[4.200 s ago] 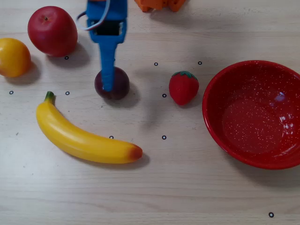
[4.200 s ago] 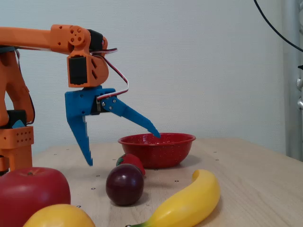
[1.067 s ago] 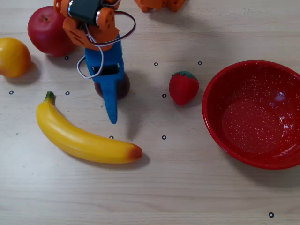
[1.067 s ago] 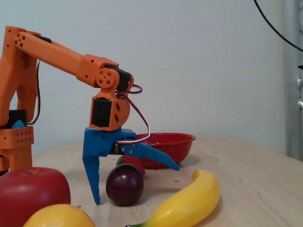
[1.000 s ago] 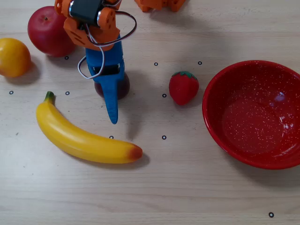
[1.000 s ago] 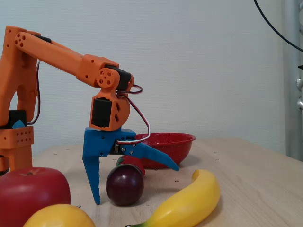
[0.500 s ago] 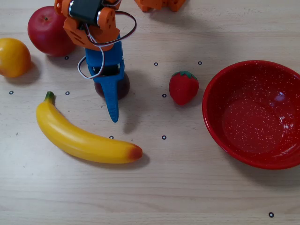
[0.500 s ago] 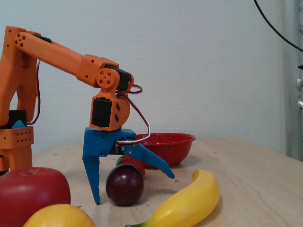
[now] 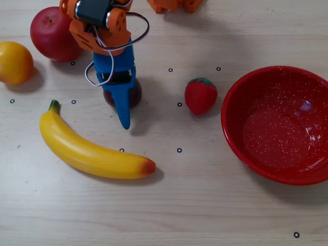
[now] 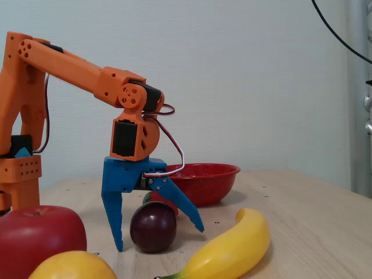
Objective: Put plum in the red bowl.
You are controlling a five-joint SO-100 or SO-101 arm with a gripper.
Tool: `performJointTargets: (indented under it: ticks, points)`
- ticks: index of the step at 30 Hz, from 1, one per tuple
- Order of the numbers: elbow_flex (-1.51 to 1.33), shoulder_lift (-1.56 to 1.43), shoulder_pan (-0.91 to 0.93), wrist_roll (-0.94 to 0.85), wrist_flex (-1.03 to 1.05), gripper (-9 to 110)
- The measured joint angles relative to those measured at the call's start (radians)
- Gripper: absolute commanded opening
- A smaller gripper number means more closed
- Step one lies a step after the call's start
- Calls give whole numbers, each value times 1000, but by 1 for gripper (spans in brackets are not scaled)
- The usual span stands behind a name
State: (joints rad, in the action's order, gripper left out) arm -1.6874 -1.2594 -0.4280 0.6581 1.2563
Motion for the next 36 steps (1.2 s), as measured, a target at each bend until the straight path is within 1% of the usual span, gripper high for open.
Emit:
performJointTargets:
  ticks: [11, 21, 23, 25, 28, 31, 36]
  points:
    - [0, 0, 0, 0, 0, 41]
    - [0, 0, 0, 0, -3, 29]
    - [9, -2, 0, 0, 3, 24]
    - [31, -3, 0, 0, 5, 17]
    - [52, -3, 2, 0, 2, 0]
    - [61, -2, 2, 18, 12, 0]
    - [91, 2, 2, 20, 126, 0]
